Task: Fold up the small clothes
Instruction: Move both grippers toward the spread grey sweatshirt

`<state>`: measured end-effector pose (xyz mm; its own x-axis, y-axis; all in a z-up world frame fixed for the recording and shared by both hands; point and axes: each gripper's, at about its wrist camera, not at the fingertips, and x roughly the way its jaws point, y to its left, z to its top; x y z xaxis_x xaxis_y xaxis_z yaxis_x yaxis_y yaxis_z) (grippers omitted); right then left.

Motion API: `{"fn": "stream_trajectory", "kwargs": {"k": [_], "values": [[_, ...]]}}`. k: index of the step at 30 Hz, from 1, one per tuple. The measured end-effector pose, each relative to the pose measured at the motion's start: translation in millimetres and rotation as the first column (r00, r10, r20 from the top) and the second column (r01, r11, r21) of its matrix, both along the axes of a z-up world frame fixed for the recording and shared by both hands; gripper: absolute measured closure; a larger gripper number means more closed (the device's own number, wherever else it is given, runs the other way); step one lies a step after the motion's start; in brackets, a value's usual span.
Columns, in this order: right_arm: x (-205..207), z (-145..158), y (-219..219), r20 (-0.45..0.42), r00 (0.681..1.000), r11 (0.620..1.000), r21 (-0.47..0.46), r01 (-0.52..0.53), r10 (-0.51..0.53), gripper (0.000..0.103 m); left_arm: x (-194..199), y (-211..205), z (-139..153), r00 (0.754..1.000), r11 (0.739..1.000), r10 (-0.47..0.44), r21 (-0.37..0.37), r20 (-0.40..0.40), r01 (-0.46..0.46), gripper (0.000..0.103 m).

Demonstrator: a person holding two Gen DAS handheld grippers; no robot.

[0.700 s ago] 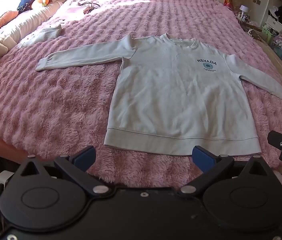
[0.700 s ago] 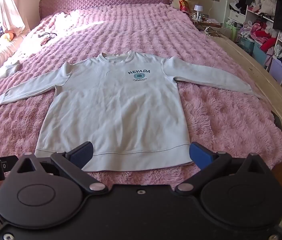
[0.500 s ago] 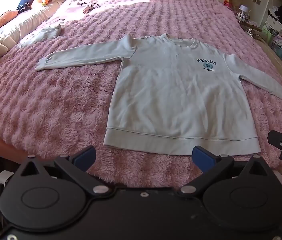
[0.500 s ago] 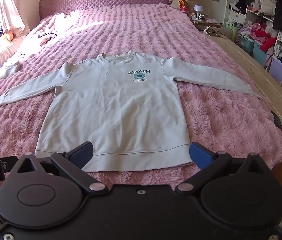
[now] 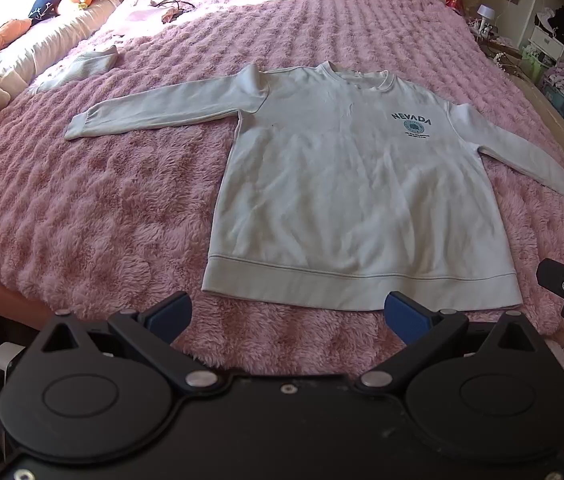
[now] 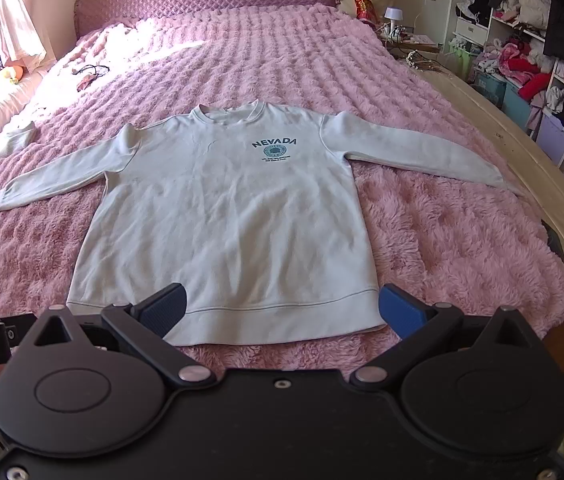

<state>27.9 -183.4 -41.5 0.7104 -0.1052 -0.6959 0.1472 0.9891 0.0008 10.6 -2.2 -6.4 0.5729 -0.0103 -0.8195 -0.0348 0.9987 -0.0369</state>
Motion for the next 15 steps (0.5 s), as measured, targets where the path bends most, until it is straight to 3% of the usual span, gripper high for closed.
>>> {"fn": "stream_trajectory", "kwargs": {"k": [10, 15], "values": [[27, -5, 2, -0.022, 1.000, 1.000, -0.015, 0.012, -0.012, 0.000, 28, 8, -11, 0.999, 1.000, -0.003, -0.014, -0.032, 0.002, 0.000], [48, -2, 3, 0.035, 0.999, 0.999, -0.040, 0.014, -0.012, 0.000, 61, 39, -19, 1.000, 0.991, -0.003, -0.136, -0.023, 0.000, 0.000]]}}
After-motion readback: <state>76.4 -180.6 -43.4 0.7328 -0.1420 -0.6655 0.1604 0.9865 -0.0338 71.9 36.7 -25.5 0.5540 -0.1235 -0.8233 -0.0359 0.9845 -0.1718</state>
